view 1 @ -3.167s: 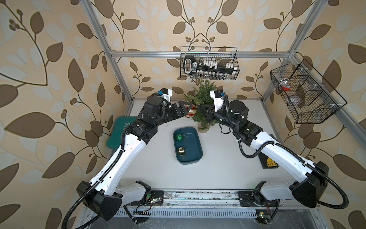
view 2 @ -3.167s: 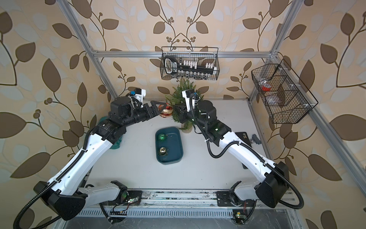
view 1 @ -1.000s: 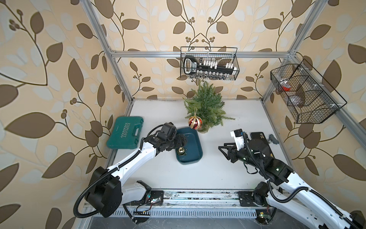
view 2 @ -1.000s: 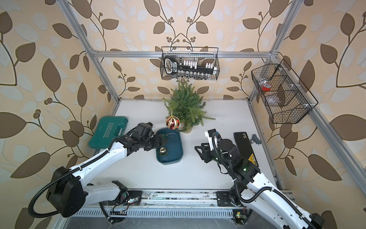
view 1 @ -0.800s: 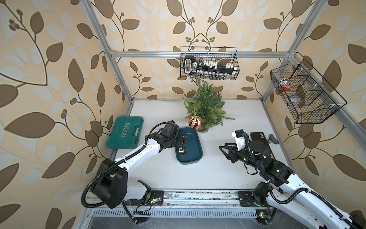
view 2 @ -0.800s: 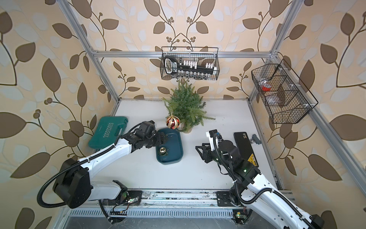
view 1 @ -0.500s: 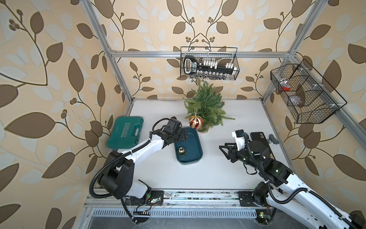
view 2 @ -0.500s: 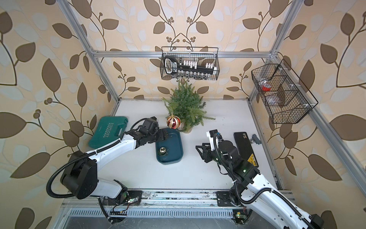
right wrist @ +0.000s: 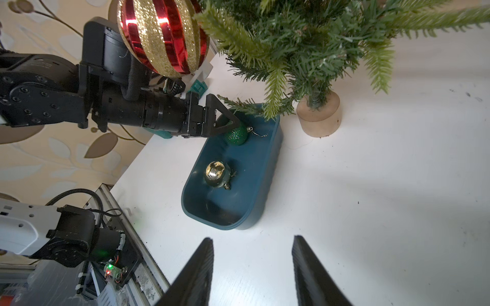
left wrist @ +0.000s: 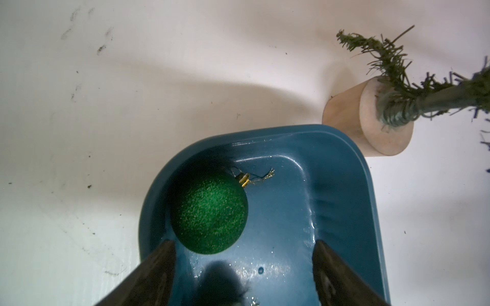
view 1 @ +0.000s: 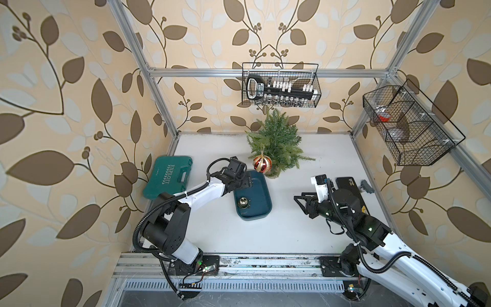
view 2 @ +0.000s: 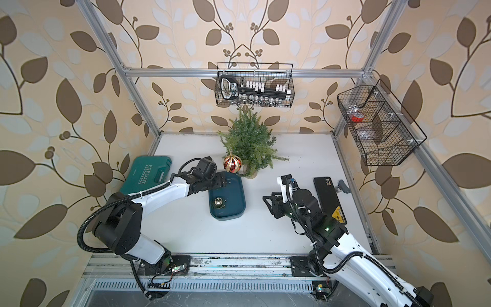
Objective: Decorate the small christmas tree with ornaments
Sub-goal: Hang an ornament on the christmas tree, then pick up an ornament from the container.
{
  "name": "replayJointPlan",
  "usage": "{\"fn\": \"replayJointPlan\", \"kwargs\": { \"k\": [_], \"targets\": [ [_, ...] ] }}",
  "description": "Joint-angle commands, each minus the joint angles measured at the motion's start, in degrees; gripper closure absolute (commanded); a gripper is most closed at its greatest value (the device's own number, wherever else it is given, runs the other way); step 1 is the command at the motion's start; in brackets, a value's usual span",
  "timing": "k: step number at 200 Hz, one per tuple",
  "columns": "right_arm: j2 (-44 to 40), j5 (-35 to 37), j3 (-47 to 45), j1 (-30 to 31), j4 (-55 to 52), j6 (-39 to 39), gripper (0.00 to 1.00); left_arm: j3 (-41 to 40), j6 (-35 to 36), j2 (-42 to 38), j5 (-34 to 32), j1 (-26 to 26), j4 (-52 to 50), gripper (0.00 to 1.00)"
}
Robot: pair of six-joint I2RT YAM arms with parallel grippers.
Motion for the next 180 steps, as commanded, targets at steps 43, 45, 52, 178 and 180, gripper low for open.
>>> {"fn": "replayJointPlan", "kwargs": {
  "k": [43,45,52,178,180],
  "targets": [
    [-0.35,0.72,-1.11,0.1,1.2,0.4,0.52,1.5,-0.29,3.73,-0.49,-0.12,2.91,0.23],
    [-0.33,0.79,-1.13,0.1,1.22,0.4,0.53,1.47,-0.34,3.8,-0.49,-0.13,3.01,0.23],
    [-0.34,0.89,-1.13,0.1,1.18,0.39,0.53,1.41,-0.46,4.1,-0.23,-0.13,3.35,0.24],
    [-0.01,1.21,-1.55,0.1,1.69,0.66,0.53,4.46,-2.03,9.71,-4.67,-0.11,3.8,0.27],
    [-0.05,1.24,-1.57,0.1,1.7,0.66,0.53,4.58,-2.03,9.84,-4.68,-0.13,3.78,0.27]
  ]
}}
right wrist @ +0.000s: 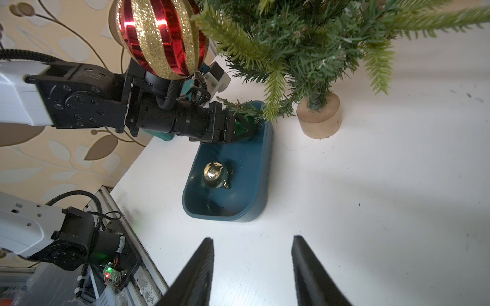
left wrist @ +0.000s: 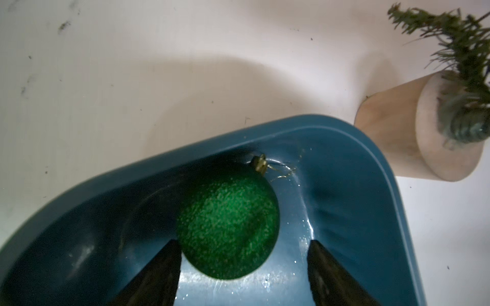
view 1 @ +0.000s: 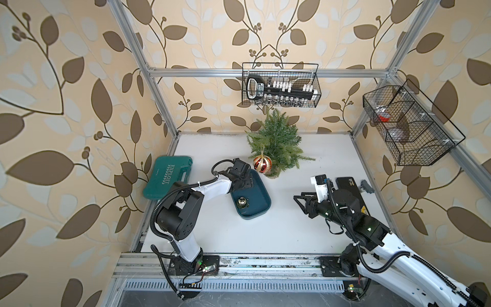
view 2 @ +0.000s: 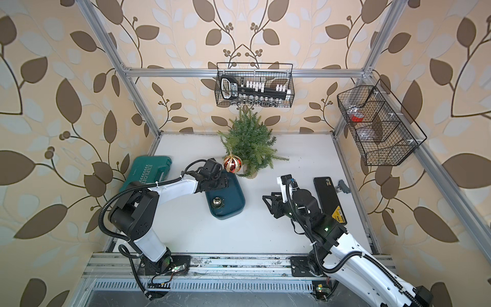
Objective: Decorate the small christmas tree with ornaments
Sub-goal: Pick up an ornament from the container.
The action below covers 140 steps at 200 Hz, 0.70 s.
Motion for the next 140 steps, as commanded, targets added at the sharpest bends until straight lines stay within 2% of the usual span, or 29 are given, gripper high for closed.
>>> {"fn": "replayJointPlan", "kwargs": {
  "k": [1,91,112,140],
  "targets": [
    [-0.16,1.05,-0.96,0.1,0.5,0.46,0.53,2.47,-0.58,0.97,-2.89,-0.13,0.26,0.27],
    [-0.6,1.45,-0.96,0.1,0.32,0.46,0.53,3.36,-0.85,2.68,-4.37,-0.04,-1.01,0.41],
    [-0.62,1.32,-1.13,0.1,0.4,0.46,0.53,2.93,-1.03,2.24,-4.94,-0.13,-0.71,0.27],
    [-0.73,1.13,-1.06,0.1,0.59,0.49,0.54,2.95,-0.54,1.84,-4.91,0.0,0.75,0.22]
  ]
}}
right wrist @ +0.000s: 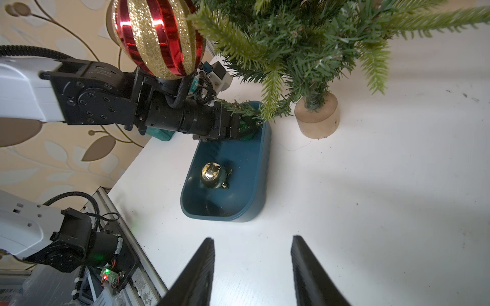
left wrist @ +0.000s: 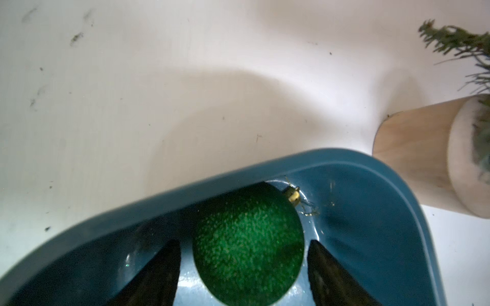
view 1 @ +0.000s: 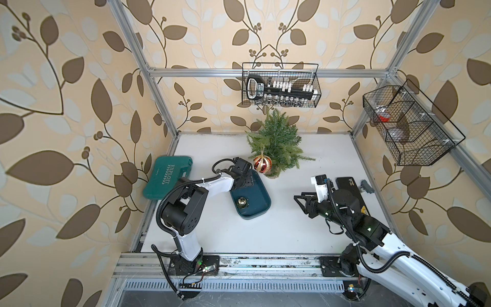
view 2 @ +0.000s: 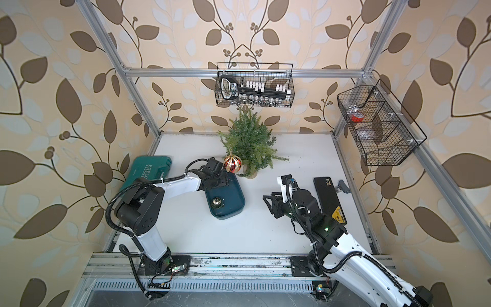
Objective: Decorate the small christmas tree with ornaments
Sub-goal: Pick up an ornament from the container.
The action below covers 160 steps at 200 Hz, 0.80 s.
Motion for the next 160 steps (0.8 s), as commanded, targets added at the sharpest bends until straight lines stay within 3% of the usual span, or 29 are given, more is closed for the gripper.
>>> {"fn": "replayJointPlan", "kwargs": {
  "k": [1,56,129,160],
  "targets": [
    [-0.65,0.7,-0.99,0.1,0.59,0.48,0.53,0.3,0.44,-1.36,-2.31,-0.05,1.08,0.21],
    [-0.4,0.89,-1.16,0.1,0.76,0.02,0.54,1.26,1.69,0.36,-2.41,-0.1,3.61,0.22],
    [-0.54,0.79,-0.7,0.1,0.32,-0.16,0.54,1.76,1.26,1.54,-2.37,-0.13,3.05,0.39],
    [-0.76,0.79,-0.76,0.1,0.39,-0.04,0.54,0.69,1.06,-0.48,-2.78,-0.1,2.74,0.4]
  ]
}}
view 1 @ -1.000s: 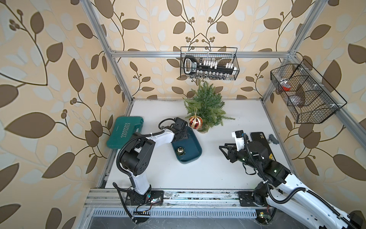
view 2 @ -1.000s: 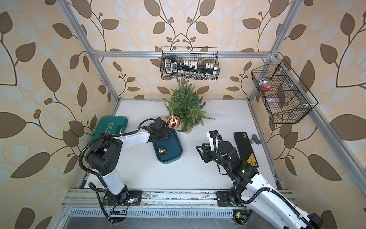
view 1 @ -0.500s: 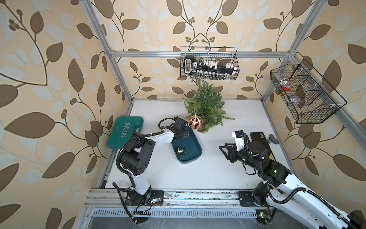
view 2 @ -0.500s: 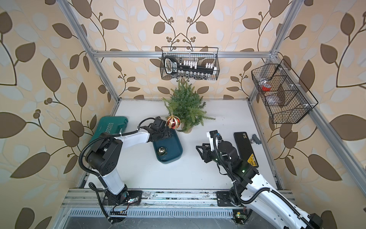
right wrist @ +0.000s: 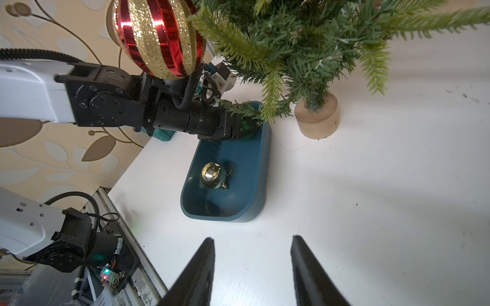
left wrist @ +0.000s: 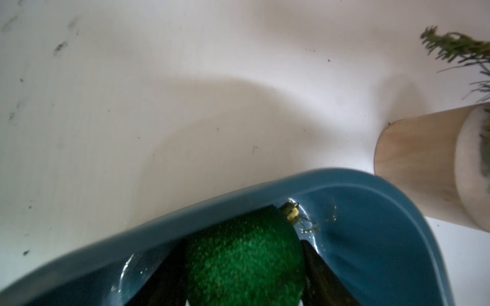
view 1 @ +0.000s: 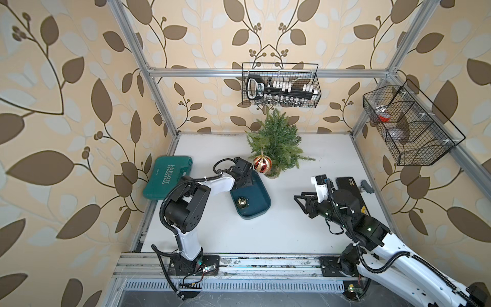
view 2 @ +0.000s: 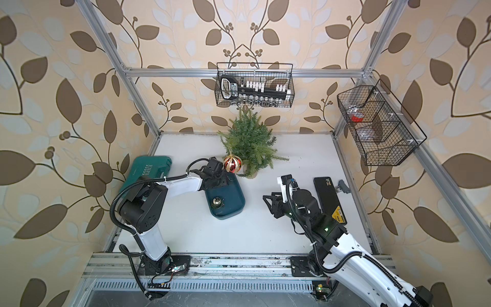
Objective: Decorate the small christmas tree with ornaments
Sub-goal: Pick up an ornament from the container.
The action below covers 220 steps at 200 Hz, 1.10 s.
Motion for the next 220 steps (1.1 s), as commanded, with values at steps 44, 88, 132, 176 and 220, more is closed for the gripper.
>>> {"fn": "replayJointPlan", "kwargs": {
  "k": [44,88,132,176,220],
  "targets": [
    [-0.78,0.92,-1.24,0.1,1.06,0.06,0.54,0.48,1.45,-3.45,-3.65,-0.08,-1.05,0.38],
    [-1.7,1.06,-1.77,0.1,0.88,0.33,0.53,2.24,1.48,-1.91,-4.14,-0.11,-1.6,0.28],
    [-2.36,1.34,-1.77,0.1,0.28,0.33,0.54,3.26,1.61,-0.12,-3.69,-0.13,-1.27,0.38],
    [-2.48,1.25,-1.95,0.1,0.44,0.51,0.54,2.35,1.65,-0.86,-3.52,-0.1,-1.35,0.43],
    [-2.44,1.37,-1.93,0.1,0.67,0.59,0.54,1.29,0.65,-3.62,-2.74,-0.11,-2.82,0.45]
  ]
}}
